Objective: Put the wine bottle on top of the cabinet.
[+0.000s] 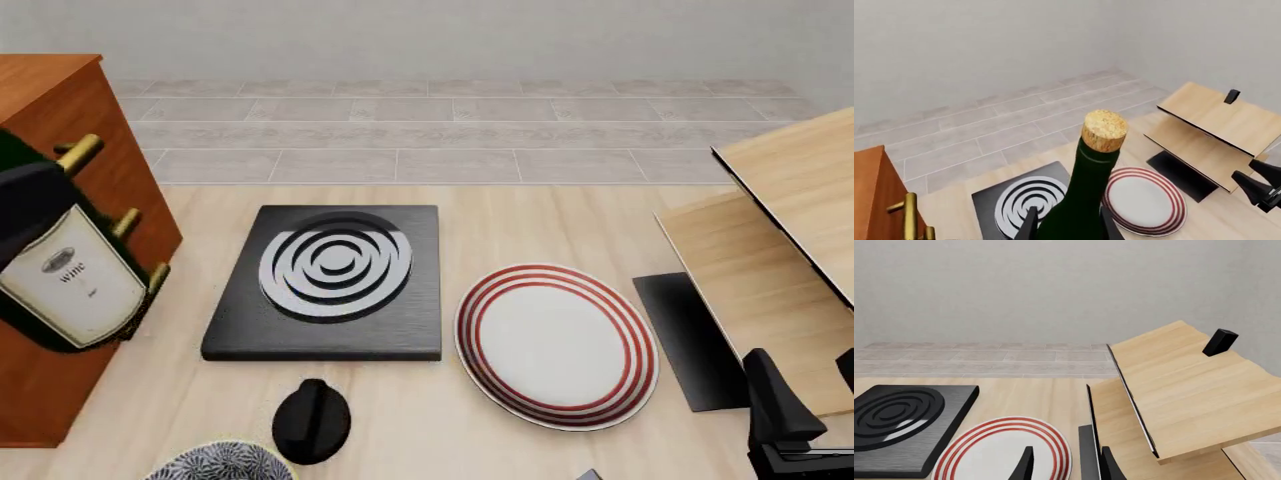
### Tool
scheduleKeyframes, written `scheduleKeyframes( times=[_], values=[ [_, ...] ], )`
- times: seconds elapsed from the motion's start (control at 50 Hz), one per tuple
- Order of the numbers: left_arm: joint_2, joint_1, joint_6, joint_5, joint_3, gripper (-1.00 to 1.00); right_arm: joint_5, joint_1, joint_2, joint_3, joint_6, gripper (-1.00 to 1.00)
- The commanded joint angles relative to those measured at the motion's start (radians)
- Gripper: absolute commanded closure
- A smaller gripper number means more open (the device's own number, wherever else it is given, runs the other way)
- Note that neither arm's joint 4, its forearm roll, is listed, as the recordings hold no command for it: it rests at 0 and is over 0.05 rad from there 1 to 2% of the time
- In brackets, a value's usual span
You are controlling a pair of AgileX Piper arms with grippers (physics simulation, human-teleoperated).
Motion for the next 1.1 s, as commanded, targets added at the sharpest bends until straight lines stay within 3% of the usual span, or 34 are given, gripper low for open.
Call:
scheduleKeyframes(
  times=[0.02,0.42,0.7,0.84,1.1],
  values=[
    [0.026,0.033,0.007,0.072,-0.105,1.0,0.0,0.0,0.0,0.0,0.0,-1.0],
    [0.097,0.126,0.048,0.154,-0.288,1.0,0.0,0.0,0.0,0.0,0.0,-1.0],
    [0.165,0.181,0.045,0.175,-0.426,1.0,0.0,0.0,0.0,0.0,0.0,-1.0],
    [0.221,0.262,0.012,0.181,-0.51,1.0,0.0,0.0,0.0,0.0,0.0,-1.0],
    [0.262,0.317,0.049,0.168,-0.541,1.0,0.0,0.0,0.0,0.0,0.0,-1.0]
  ],
)
